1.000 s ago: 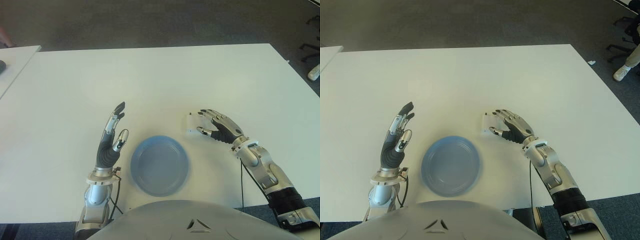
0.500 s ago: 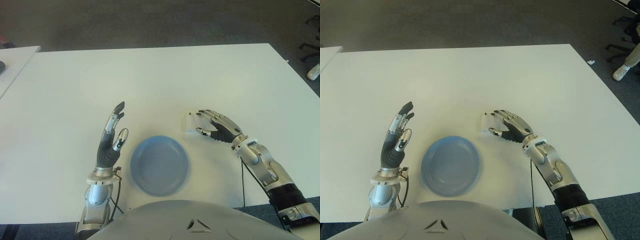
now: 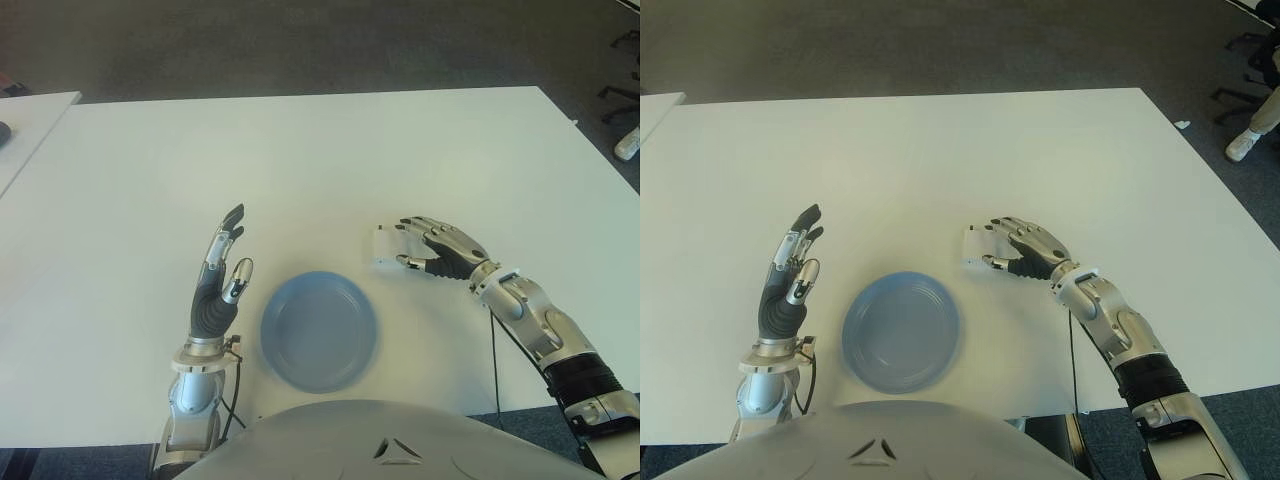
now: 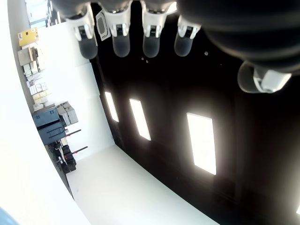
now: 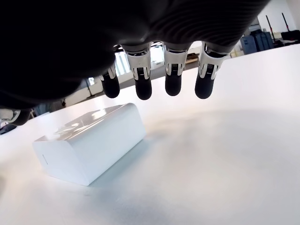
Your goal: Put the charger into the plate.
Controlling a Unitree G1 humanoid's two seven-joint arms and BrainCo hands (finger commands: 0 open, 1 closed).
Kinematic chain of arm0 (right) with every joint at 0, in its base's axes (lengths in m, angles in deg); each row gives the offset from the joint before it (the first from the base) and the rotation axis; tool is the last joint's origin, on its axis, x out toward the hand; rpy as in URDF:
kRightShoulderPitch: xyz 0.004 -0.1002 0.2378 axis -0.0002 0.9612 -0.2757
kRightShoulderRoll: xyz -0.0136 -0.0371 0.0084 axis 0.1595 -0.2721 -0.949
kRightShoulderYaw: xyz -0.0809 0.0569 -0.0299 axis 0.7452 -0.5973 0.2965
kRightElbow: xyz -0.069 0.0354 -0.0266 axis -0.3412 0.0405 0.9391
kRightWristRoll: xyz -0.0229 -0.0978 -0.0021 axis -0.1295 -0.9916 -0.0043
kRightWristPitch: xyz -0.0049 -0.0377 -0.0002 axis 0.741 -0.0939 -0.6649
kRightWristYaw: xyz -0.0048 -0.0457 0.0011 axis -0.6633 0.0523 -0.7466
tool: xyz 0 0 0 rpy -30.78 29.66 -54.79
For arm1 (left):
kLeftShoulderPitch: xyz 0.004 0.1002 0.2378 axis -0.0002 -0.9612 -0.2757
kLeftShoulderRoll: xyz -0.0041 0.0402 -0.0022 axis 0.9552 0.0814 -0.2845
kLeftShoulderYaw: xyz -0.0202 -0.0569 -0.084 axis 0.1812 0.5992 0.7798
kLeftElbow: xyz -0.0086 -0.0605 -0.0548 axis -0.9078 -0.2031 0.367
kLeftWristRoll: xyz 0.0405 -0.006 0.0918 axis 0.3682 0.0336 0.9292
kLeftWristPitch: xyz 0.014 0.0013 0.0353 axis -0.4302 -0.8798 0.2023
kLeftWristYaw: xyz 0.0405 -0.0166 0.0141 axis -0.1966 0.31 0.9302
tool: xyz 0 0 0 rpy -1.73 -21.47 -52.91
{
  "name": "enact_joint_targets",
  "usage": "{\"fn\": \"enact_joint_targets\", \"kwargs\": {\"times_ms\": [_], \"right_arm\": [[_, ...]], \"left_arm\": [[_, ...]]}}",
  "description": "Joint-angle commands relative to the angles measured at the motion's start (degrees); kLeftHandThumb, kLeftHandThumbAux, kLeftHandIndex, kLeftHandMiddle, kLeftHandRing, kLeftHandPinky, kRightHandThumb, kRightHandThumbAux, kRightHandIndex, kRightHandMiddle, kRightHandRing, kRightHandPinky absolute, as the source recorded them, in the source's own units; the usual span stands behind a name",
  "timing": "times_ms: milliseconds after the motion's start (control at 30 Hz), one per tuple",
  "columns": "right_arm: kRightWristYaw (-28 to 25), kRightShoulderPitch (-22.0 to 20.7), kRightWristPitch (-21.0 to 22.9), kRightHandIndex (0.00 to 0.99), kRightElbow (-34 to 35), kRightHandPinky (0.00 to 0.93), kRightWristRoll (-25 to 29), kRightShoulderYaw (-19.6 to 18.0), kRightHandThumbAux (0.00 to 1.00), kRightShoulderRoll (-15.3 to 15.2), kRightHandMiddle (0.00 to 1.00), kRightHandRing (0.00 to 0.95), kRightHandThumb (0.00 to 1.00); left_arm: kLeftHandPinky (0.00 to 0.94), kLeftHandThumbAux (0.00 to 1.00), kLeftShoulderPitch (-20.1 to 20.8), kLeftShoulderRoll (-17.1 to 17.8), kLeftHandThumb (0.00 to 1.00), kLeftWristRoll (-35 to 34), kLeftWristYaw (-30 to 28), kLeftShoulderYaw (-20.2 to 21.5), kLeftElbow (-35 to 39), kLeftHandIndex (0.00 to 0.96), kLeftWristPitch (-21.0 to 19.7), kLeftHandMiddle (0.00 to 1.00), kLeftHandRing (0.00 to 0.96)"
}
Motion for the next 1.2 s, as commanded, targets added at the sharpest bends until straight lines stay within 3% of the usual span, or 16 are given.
{"fn": "enact_joint_targets", "kwargs": {"times_ms": [33, 767, 1200], "right_arm": [[0.13, -0.81, -1.24, 0.000, -0.98, 0.000, -1.39, 0.85, 0.125, -1.29, 0.000, 0.000, 0.285], [-0.99, -1.37, -5.00, 0.000, -0.68, 0.000, -2.34, 1.55, 0.097, -4.45, 0.000, 0.000, 0.290], [3.94, -1.41, -9.26, 0.000, -3.56, 0.000, -4.59, 3.28, 0.093, -4.52, 0.000, 0.000, 0.303]], "left_arm": [[0.009, 0.217, -0.34, -0.19, 0.202, 0.38, 0.64, -0.07, -0.85, 0.080, 0.30, 0.053, 0.018], [0.027, 0.221, -2.52, -1.49, 0.185, 1.27, 1.53, -0.06, 2.13, 0.087, -1.03, 0.064, 0.031], [0.031, 0.230, -3.95, -3.03, 0.175, 2.19, 1.95, -0.80, 4.52, 0.085, -3.17, 0.071, 0.036]]}}
